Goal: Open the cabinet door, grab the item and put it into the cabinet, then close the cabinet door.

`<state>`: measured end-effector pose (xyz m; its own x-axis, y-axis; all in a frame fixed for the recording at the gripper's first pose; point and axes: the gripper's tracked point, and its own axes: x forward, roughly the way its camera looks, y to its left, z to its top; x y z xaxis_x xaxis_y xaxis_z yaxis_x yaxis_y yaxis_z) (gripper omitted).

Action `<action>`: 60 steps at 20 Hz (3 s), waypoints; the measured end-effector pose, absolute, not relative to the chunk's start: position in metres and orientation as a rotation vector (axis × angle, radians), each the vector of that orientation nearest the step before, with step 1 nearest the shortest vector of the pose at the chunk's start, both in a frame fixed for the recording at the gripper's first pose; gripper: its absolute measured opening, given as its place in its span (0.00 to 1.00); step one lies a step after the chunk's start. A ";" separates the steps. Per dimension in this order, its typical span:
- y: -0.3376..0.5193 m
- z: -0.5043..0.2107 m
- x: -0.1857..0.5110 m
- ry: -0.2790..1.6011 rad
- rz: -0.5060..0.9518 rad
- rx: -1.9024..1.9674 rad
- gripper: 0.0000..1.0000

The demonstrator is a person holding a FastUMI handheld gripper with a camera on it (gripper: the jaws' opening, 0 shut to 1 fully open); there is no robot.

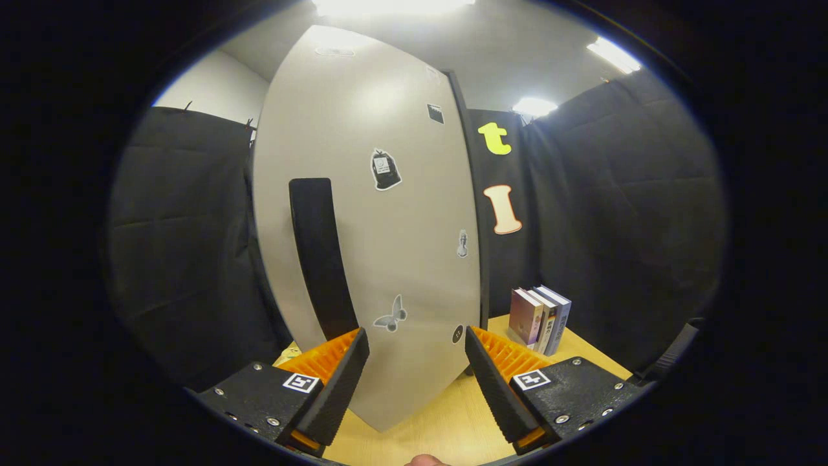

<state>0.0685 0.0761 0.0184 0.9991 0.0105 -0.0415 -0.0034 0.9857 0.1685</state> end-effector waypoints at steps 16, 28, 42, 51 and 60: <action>0.118 0.027 0.059 -0.024 0.152 0.079 0.94; 0.117 0.034 0.088 -0.044 0.175 0.104 0.93; 0.122 0.029 0.084 -0.049 0.173 0.140 0.93; 0.125 0.037 0.083 -0.063 0.178 0.127 0.93; 0.126 0.037 0.083 -0.058 0.175 0.122 0.93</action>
